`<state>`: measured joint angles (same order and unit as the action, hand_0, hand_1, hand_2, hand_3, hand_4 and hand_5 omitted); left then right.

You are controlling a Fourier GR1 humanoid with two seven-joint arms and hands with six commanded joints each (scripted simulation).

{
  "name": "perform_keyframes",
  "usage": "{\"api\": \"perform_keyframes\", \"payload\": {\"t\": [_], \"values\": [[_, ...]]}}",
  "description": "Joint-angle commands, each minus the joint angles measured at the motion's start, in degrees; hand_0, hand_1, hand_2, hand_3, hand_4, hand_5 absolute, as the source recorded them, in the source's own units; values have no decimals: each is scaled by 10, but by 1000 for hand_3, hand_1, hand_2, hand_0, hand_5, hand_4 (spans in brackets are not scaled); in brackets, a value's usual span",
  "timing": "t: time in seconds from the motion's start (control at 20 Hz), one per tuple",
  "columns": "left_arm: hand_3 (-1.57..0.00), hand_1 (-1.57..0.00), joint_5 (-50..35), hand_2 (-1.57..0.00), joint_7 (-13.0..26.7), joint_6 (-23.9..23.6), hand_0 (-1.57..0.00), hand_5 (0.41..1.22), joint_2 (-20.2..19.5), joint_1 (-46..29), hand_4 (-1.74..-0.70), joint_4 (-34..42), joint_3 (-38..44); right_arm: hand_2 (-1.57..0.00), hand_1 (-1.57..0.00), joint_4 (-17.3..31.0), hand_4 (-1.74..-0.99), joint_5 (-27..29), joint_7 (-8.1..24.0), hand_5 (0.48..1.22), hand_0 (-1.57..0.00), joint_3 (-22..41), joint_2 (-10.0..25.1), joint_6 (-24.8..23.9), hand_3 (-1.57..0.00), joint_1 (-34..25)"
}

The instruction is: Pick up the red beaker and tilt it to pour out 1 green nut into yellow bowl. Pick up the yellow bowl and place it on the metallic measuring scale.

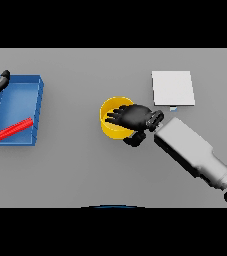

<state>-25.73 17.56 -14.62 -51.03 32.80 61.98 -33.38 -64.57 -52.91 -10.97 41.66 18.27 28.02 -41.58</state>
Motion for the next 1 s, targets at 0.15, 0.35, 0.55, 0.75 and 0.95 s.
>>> {"api": "perform_keyframes", "payload": {"t": [0.15,0.35,0.55,0.75,0.95], "values": [[1,1,-2,1,6,-1,1,689,-4,-2,-712,4,1,-86,-97,18,-1360,8,15,842,-110,-7,-16,6,-96,3],[1,1,-2,1,6,-3,1,692,0,1,-719,7,0,-695,-869,22,-1512,3,-7,1043,-914,1,-12,7,-456,-4],[1,1,-3,1,1,-4,1,699,-1,-5,-725,7,2,-1164,-1283,10,-1640,5,2,1148,-1302,2,-4,0,-941,2],[1,1,0,1,6,5,1,697,-4,2,-719,8,-3,-1264,-1453,20,-1699,9,-12,1191,-1461,4,0,-20,-1218,-8],[1,1,-3,1,3,7,1,694,-7,0,-716,4,1,-1319,-1523,3,-1724,24,-17,1209,-1526,-9,12,-11,-1311,-3]]}}
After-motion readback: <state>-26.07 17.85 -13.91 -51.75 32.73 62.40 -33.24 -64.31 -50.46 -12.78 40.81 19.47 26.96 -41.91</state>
